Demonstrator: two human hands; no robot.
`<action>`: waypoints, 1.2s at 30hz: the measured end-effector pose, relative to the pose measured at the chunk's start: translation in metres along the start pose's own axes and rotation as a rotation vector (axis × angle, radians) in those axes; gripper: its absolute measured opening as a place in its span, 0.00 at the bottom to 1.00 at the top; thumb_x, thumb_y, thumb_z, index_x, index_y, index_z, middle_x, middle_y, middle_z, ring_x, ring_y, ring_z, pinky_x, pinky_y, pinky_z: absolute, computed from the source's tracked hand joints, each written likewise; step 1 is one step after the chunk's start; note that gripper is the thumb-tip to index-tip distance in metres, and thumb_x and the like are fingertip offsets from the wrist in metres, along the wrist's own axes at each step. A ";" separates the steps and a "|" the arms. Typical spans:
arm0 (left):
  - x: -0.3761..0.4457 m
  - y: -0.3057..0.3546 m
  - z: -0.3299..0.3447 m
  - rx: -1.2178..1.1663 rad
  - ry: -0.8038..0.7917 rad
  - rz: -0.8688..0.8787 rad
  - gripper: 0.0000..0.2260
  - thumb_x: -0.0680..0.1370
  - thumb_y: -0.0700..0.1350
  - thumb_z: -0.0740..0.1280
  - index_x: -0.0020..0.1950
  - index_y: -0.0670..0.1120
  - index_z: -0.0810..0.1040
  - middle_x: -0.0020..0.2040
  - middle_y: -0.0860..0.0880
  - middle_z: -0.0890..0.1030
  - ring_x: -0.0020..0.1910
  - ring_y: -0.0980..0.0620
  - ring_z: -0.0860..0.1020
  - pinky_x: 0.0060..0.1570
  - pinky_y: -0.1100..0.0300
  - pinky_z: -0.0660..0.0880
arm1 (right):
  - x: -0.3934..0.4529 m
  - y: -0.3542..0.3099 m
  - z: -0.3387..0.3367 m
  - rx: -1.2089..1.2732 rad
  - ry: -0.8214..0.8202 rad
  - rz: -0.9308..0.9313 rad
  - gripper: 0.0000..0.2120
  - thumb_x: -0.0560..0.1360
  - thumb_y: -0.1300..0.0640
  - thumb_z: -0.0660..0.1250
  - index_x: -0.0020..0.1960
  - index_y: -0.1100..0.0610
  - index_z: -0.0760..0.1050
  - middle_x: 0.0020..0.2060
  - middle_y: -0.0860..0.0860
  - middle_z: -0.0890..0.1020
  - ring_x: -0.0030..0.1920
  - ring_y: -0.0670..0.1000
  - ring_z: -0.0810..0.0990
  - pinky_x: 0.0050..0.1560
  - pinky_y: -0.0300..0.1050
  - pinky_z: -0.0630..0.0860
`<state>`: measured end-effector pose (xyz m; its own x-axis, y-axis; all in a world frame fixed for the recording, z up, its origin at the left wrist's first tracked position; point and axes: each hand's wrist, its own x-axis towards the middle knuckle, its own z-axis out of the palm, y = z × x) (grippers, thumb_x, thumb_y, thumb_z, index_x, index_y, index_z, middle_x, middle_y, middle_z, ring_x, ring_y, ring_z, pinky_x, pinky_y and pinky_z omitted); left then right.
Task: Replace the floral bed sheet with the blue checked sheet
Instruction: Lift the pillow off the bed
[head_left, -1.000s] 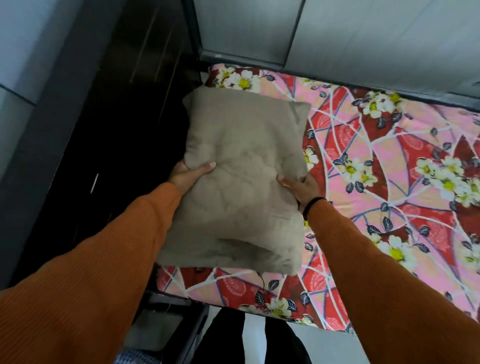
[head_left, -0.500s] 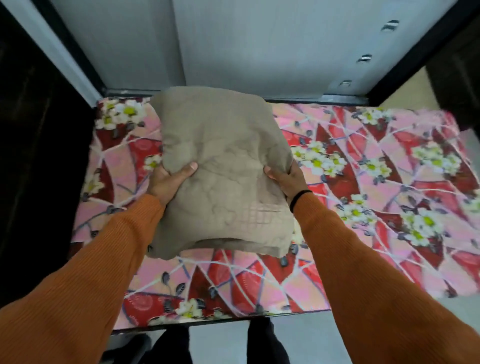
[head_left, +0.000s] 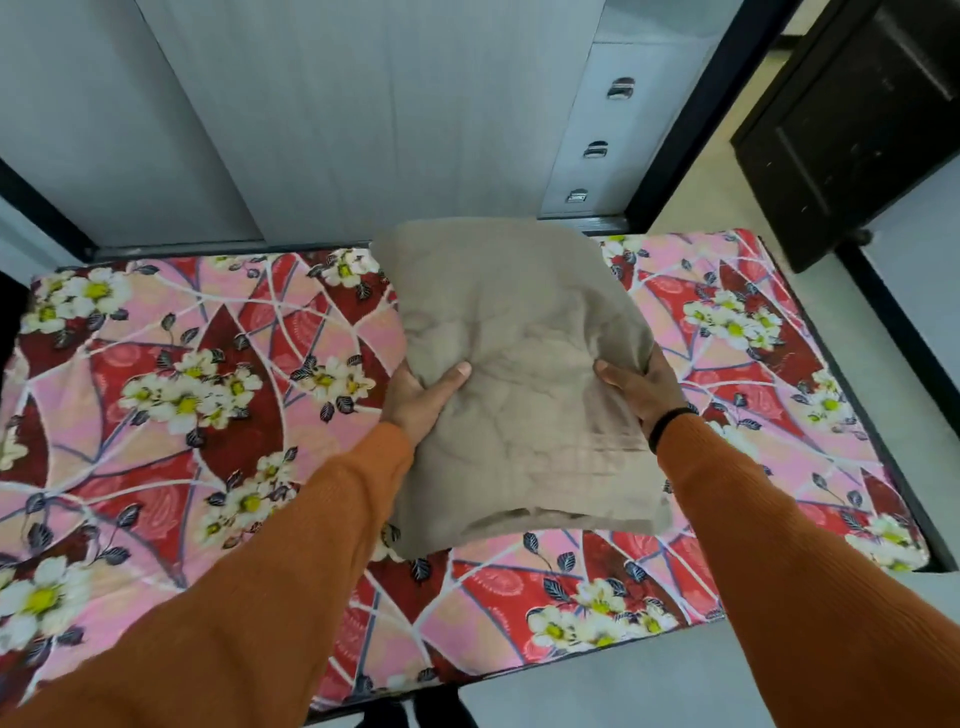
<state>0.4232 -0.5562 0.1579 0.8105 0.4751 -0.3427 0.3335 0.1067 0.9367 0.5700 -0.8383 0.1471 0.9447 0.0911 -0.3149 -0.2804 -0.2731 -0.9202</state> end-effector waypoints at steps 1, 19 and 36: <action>0.003 -0.004 0.012 0.009 -0.005 0.001 0.30 0.68 0.59 0.80 0.66 0.50 0.79 0.59 0.53 0.85 0.59 0.52 0.82 0.64 0.47 0.78 | 0.006 0.005 -0.012 -0.004 -0.006 0.011 0.38 0.63 0.50 0.83 0.70 0.51 0.73 0.59 0.50 0.84 0.59 0.53 0.83 0.64 0.59 0.78; 0.029 -0.162 0.079 0.174 -0.062 -0.213 0.33 0.65 0.67 0.76 0.66 0.53 0.79 0.61 0.54 0.83 0.61 0.52 0.81 0.66 0.48 0.76 | 0.040 0.165 -0.039 -0.245 -0.006 0.224 0.35 0.68 0.50 0.81 0.70 0.52 0.72 0.59 0.49 0.81 0.56 0.52 0.81 0.58 0.47 0.76; -0.016 -0.213 0.042 0.261 -0.223 -0.547 0.43 0.70 0.65 0.75 0.79 0.57 0.58 0.75 0.48 0.71 0.68 0.44 0.75 0.69 0.48 0.73 | 0.013 0.199 0.010 -0.627 0.197 0.380 0.32 0.72 0.48 0.74 0.70 0.61 0.68 0.65 0.61 0.78 0.65 0.64 0.77 0.65 0.56 0.73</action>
<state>0.3592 -0.6228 -0.0393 0.5614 0.2165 -0.7987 0.8102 0.0526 0.5838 0.5246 -0.8820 -0.0422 0.8318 -0.2743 -0.4826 -0.4990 -0.7504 -0.4334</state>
